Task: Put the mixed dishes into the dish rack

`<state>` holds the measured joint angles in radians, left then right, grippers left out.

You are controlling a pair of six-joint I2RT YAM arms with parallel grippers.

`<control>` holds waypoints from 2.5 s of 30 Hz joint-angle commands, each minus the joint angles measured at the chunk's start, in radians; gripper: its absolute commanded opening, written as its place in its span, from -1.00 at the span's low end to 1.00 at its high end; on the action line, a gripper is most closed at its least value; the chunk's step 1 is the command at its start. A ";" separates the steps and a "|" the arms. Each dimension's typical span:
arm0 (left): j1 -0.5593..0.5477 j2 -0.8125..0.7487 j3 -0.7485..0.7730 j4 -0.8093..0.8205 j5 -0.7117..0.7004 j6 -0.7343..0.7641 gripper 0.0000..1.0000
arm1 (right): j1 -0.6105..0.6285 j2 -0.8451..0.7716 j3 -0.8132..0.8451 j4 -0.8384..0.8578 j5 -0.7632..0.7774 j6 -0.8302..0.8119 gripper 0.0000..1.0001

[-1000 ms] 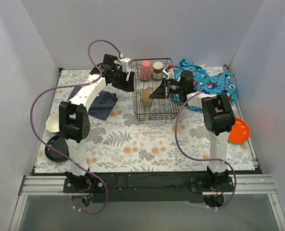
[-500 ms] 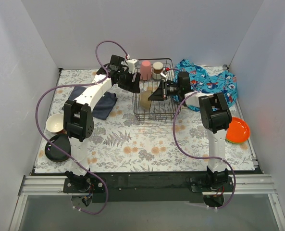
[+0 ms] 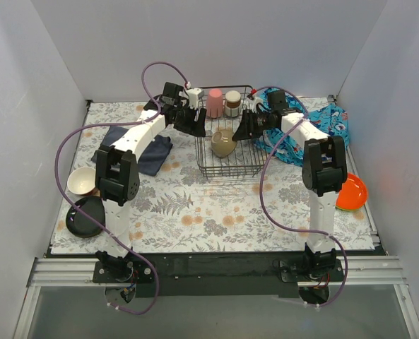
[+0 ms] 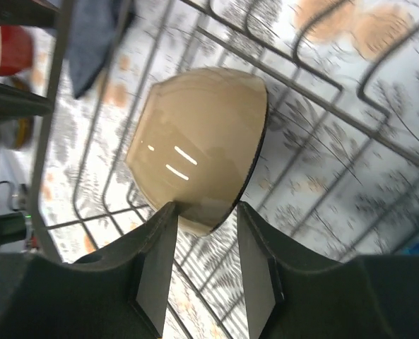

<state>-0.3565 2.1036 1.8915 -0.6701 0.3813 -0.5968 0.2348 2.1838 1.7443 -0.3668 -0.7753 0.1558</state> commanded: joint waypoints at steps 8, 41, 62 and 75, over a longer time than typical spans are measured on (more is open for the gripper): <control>0.024 -0.106 0.014 0.020 -0.116 0.026 0.39 | 0.005 -0.147 0.020 -0.264 0.254 -0.234 -0.06; 0.513 -0.433 -0.588 -0.290 -0.627 0.361 0.02 | 0.027 -0.231 0.006 -0.222 0.145 -0.233 -0.17; 0.591 -0.340 -0.638 -0.230 -0.641 0.381 -0.50 | 0.156 -0.087 0.095 -0.228 0.165 -0.251 -0.91; 0.593 -0.317 -0.533 -0.322 -0.549 0.327 -1.00 | 0.176 -0.055 0.118 -0.251 0.557 -0.338 -0.97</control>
<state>0.2317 1.7824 1.2697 -0.9253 -0.2253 -0.2321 0.4164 2.1349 1.8122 -0.6121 -0.3939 -0.1333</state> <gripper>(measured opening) 0.092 0.023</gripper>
